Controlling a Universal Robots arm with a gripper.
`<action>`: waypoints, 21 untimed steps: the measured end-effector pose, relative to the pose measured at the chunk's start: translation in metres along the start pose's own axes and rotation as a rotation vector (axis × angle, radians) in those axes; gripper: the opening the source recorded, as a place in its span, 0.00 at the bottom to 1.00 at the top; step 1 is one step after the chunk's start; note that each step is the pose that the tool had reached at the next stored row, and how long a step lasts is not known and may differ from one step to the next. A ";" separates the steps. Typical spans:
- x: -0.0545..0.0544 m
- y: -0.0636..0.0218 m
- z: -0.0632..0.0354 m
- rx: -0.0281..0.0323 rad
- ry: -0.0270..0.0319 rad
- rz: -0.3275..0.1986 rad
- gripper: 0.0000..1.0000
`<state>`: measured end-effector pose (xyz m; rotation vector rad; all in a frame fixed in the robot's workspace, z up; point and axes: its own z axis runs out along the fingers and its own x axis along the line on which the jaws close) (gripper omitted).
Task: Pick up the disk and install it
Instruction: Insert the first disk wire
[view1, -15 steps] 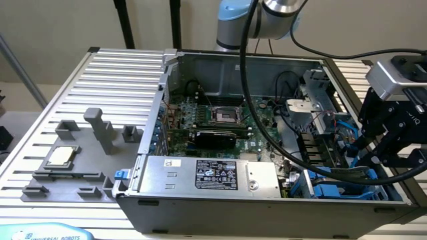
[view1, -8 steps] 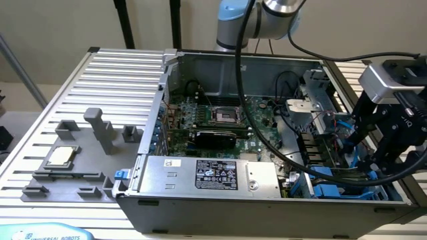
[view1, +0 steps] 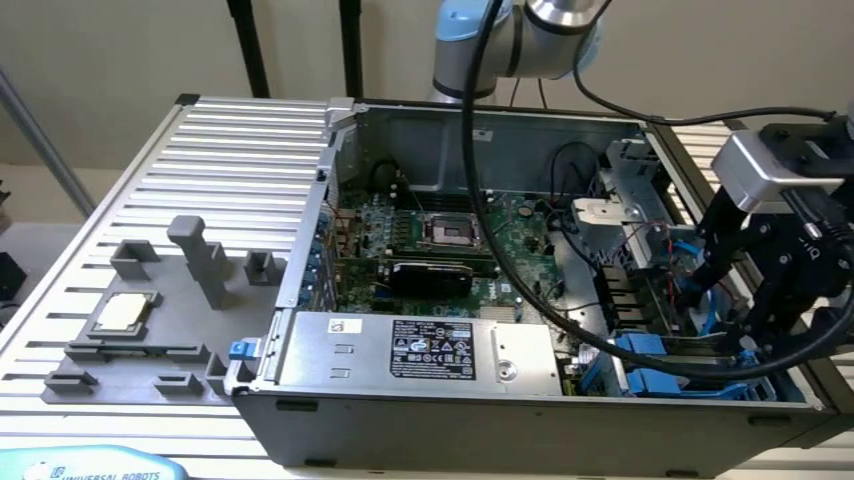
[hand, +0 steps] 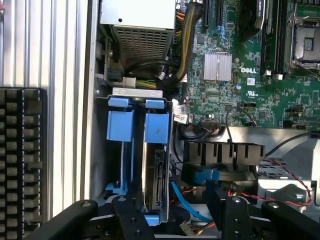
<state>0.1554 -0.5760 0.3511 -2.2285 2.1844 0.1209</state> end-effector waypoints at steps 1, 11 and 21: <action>0.003 -0.0003 -0.0003 -0.0002 0.0001 0.000 0.62; 0.027 -0.0114 -0.0029 -0.0026 -0.0032 0.000 0.62; 0.027 -0.0177 -0.0033 -0.0071 -0.0223 -0.066 0.47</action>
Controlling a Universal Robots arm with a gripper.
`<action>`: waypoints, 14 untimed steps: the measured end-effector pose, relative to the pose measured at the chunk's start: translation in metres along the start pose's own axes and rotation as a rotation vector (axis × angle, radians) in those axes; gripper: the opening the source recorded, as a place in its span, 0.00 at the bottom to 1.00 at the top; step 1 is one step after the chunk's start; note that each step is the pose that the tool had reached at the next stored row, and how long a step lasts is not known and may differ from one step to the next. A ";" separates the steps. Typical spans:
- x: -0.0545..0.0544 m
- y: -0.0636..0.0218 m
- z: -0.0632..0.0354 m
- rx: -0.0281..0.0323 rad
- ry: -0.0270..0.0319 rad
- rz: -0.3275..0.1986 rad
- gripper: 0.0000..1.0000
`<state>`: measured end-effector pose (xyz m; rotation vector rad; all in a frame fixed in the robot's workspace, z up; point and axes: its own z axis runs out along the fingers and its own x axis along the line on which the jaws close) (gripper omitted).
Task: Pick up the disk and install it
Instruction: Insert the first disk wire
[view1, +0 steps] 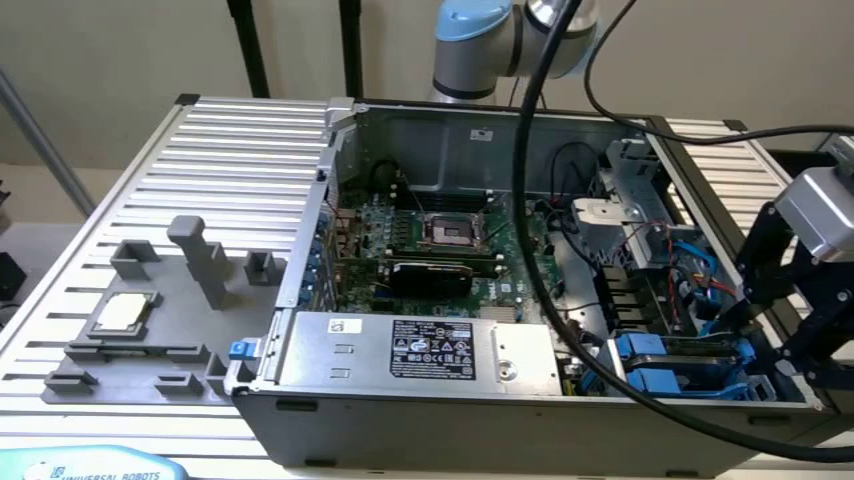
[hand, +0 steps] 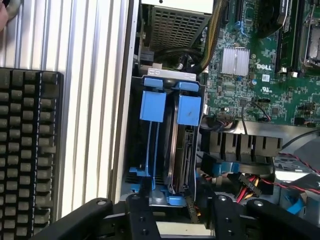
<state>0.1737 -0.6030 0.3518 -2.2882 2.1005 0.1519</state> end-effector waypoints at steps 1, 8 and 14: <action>0.000 0.0000 0.0000 -0.0010 -0.0004 -0.012 0.47; 0.000 -0.0001 0.0001 -0.0054 -0.0104 -0.100 0.35; 0.000 -0.0002 0.0008 0.0020 -0.0249 -0.157 0.35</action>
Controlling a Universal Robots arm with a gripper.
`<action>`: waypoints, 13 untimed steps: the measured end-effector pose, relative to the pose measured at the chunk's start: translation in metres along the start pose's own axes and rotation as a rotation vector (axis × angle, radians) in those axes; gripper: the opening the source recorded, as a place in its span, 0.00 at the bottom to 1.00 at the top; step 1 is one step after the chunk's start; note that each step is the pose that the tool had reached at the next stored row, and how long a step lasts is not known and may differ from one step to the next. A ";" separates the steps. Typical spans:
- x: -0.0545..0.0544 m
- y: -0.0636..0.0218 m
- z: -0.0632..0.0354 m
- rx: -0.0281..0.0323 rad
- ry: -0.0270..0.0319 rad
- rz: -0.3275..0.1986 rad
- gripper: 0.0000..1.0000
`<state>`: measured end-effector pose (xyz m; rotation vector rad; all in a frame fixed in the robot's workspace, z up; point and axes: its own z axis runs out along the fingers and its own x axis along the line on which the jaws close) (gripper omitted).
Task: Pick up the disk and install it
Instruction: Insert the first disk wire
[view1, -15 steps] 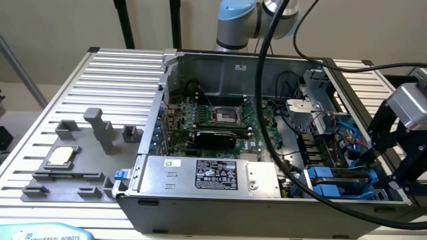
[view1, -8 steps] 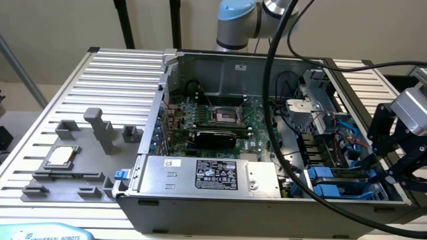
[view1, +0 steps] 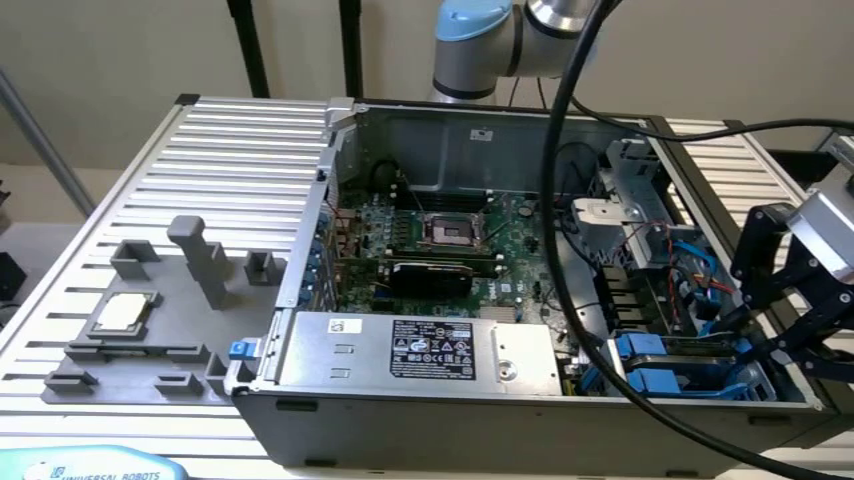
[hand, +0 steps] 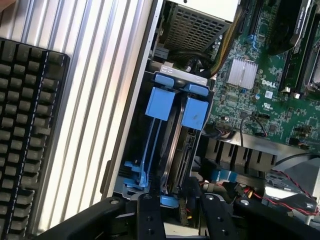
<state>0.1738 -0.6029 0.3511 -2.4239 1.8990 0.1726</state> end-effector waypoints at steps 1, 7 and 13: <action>0.000 0.0000 0.0004 0.0015 -0.0016 -0.008 0.35; 0.000 0.0000 0.0022 0.0090 -0.0109 -0.047 0.33; 0.000 0.0000 0.0025 0.0102 -0.0131 -0.056 0.23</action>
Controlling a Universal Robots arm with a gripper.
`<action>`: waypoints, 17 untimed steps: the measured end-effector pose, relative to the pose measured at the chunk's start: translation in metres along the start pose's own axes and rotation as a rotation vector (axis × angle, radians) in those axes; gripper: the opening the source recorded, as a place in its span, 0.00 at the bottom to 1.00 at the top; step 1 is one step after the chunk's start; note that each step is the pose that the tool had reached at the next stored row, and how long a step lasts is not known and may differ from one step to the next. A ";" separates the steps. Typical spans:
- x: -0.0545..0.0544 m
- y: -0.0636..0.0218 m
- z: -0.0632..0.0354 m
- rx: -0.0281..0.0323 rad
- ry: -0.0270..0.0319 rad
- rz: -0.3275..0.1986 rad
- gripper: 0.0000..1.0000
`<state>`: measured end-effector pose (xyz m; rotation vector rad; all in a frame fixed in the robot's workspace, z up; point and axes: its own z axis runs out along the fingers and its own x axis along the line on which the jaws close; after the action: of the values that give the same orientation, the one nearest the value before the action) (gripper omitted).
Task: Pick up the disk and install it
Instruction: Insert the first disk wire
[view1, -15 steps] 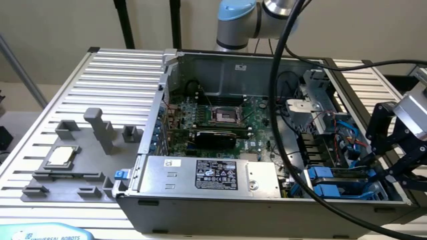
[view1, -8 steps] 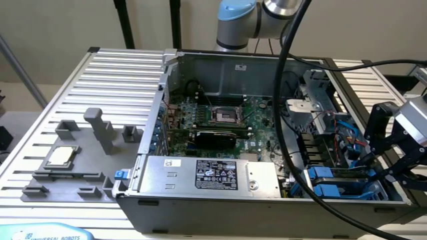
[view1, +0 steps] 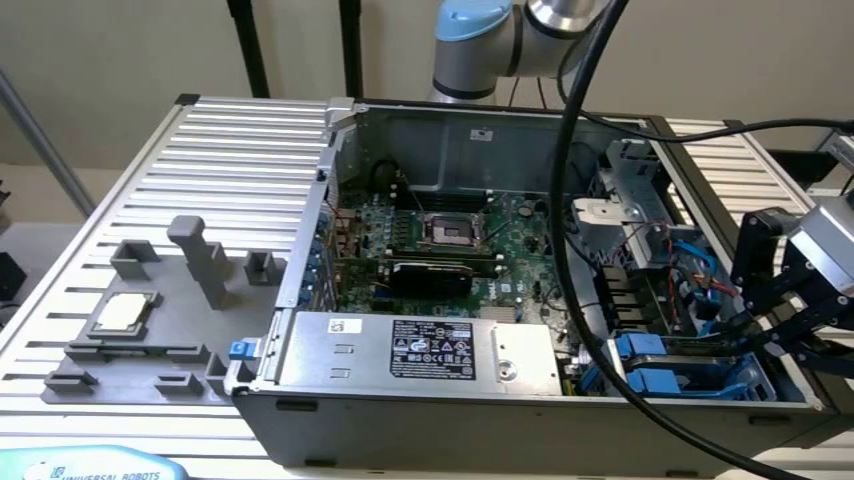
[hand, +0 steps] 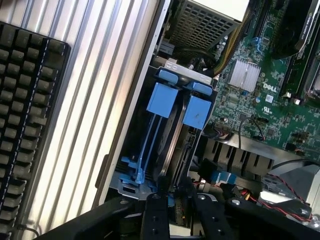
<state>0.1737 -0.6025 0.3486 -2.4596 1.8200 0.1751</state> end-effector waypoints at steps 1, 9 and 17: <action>-0.001 0.0000 0.0000 0.0000 0.0002 0.000 0.23; -0.008 0.0012 0.0001 -0.0004 0.0003 -0.003 0.16; -0.017 0.0120 -0.0049 -0.0005 0.0003 -0.003 0.15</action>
<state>0.1576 -0.5906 0.3559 -2.4631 1.8160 0.1750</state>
